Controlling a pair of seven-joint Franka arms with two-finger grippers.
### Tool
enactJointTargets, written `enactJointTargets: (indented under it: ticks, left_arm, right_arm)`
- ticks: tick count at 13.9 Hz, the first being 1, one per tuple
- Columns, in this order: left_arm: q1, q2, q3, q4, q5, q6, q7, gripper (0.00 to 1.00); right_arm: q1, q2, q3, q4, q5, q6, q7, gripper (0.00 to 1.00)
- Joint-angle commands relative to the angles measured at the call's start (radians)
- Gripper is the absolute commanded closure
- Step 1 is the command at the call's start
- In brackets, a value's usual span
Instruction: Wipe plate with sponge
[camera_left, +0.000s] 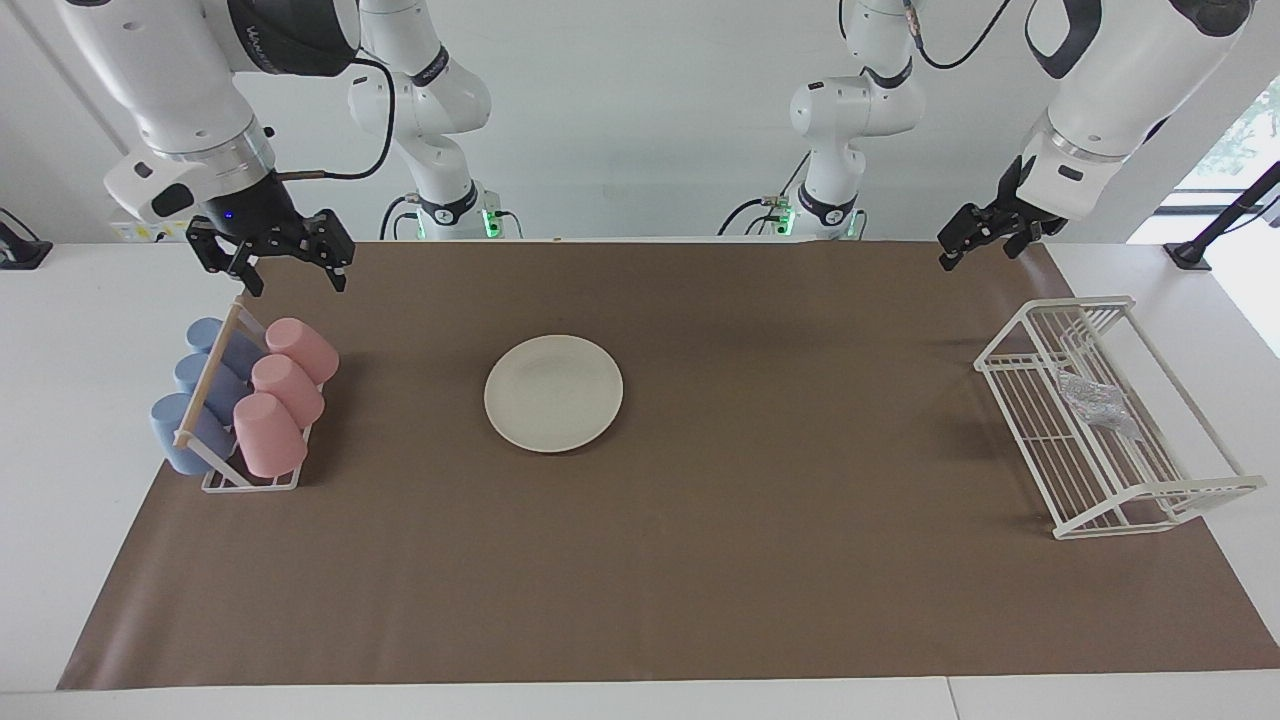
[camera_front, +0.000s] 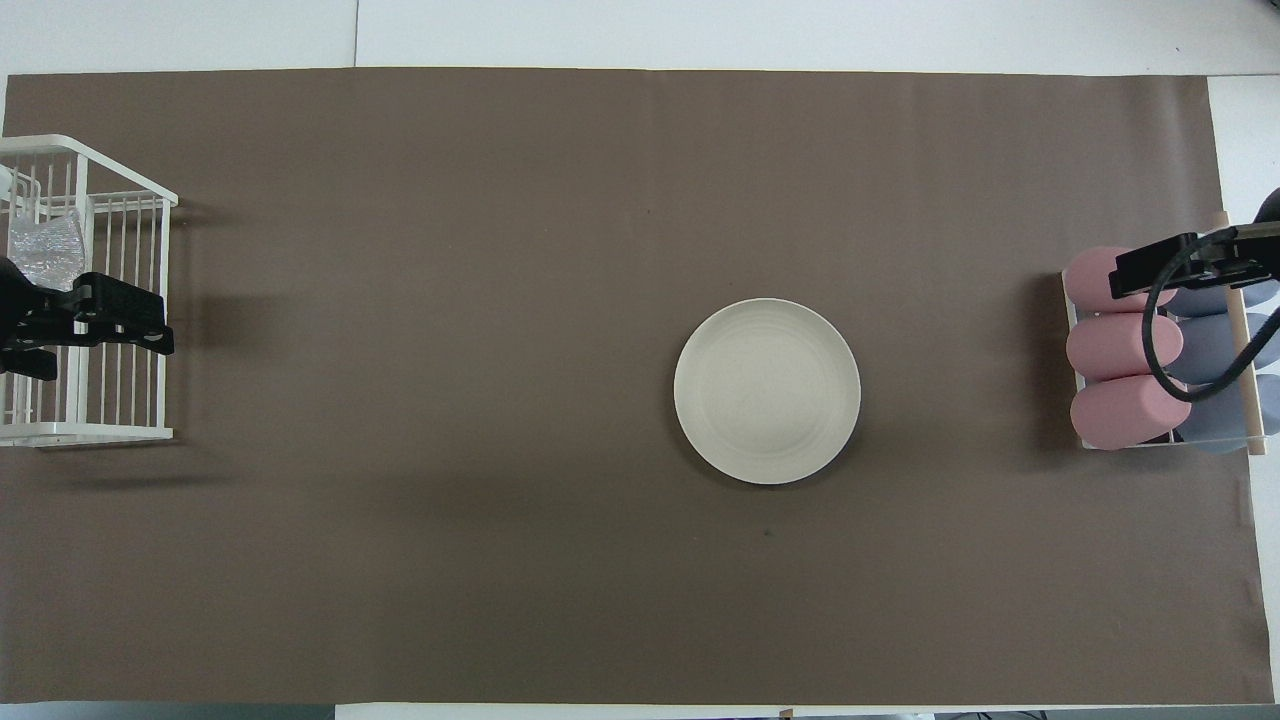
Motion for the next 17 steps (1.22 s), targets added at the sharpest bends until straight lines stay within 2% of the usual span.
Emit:
enactJointTargets:
  ticks: [1, 5, 7, 11, 13, 14, 17]
  left_arm:
    - [0.01, -0.013, -0.001, -0.008, -0.015, 0.033, 0.0, 0.0]
    - [0.003, -0.013, -0.001, -0.012, -0.006, 0.039, 0.003, 0.0]
    - [-0.005, -0.015, -0.004, -0.016, 0.052, 0.055, -0.025, 0.0]
    - [-0.06, 0.014, -0.012, -0.064, 0.315, 0.117, -0.068, 0.0]
    - [-0.072, 0.028, -0.012, -0.132, 0.435, 0.203, -0.108, 0.0]
    - [-0.074, 0.043, -0.012, -0.168, 0.531, 0.241, -0.124, 0.0]
    - [-0.091, 0.16, -0.012, -0.177, 0.731, 0.312, -0.261, 0.0]
  right_arm:
    - [-0.007, -0.011, 0.005, -0.001, 0.007, -0.012, 0.031, 0.0]
    - [-0.007, -0.014, 0.007, -0.01, 0.003, -0.012, 0.198, 0.0]
    - [-0.004, -0.022, 0.007, -0.016, 0.001, -0.012, 0.267, 0.0]
    - [0.027, -0.02, 0.007, -0.015, -0.002, -0.014, 0.411, 0.0]
    - [0.03, -0.02, 0.007, -0.015, -0.003, -0.025, 0.506, 0.0]
    - [0.03, -0.02, 0.007, -0.015, -0.002, -0.025, 0.548, 0.0]
    - [0.042, -0.02, 0.007, -0.015, 0.0, -0.02, 0.647, 0.0]
